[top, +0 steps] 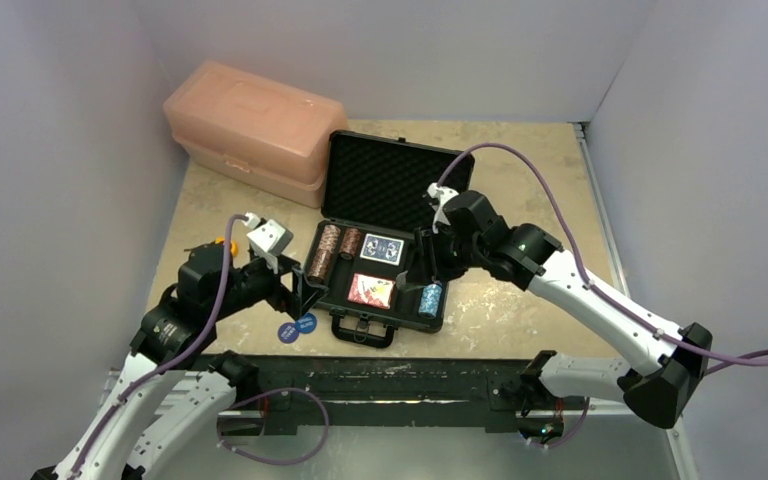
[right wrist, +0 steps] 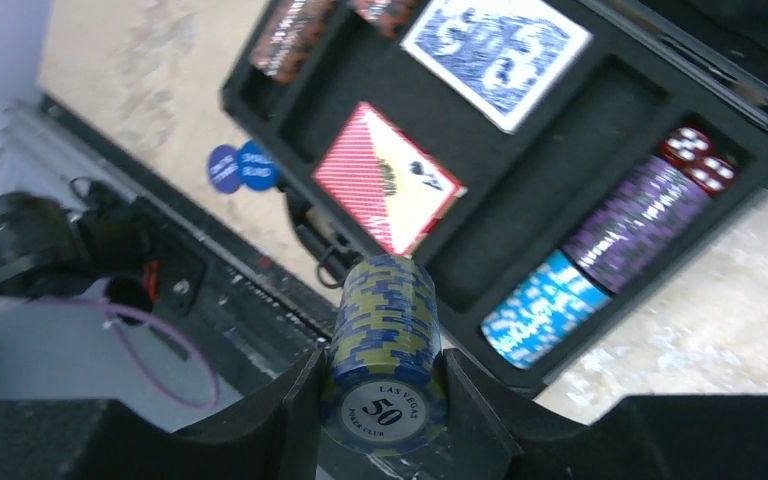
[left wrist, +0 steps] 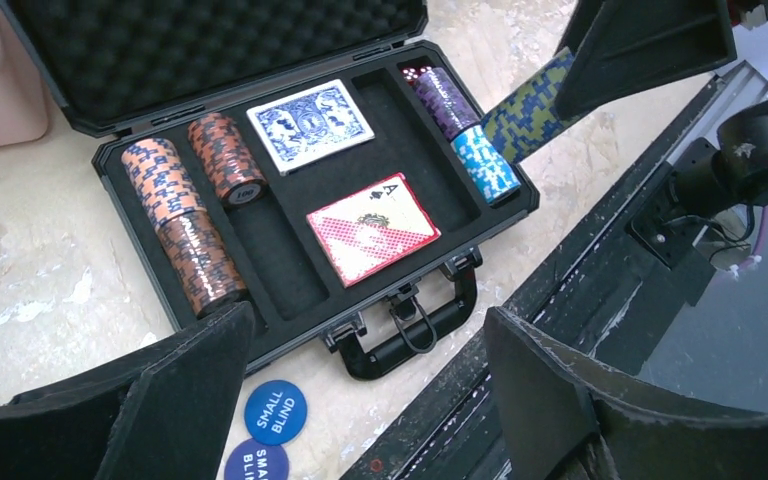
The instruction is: Pack up texas hold em set
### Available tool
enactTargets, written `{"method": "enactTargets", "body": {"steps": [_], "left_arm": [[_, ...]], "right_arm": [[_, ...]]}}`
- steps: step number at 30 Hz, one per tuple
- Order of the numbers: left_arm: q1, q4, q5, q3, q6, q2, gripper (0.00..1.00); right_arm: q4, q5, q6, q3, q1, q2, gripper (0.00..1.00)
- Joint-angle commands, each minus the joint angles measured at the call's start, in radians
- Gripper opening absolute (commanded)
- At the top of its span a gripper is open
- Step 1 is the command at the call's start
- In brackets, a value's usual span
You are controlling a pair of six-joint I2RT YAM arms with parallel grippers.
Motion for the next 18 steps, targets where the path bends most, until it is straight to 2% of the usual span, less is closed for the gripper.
{"method": "enactTargets", "body": {"steps": [1, 4, 9, 18], "left_arm": [[0.001, 0.051, 0.074, -0.013, 0.030, -0.044, 0.85], [0.001, 0.060, 0.099, -0.021, 0.036, -0.061, 0.85], [0.001, 0.070, 0.114, -0.023, 0.039, -0.052, 0.85], [-0.012, 0.075, 0.184, -0.024, 0.042, -0.026, 0.84]], "right_arm": [[0.104, -0.232, -0.143, 0.107, 0.000, 0.010, 0.00], [0.106, -0.299, -0.185, 0.121, 0.001, 0.021, 0.00], [0.098, -0.318, -0.218, 0.135, 0.000, 0.042, 0.00], [0.078, -0.484, -0.278, 0.159, 0.001, 0.111, 0.00]]}}
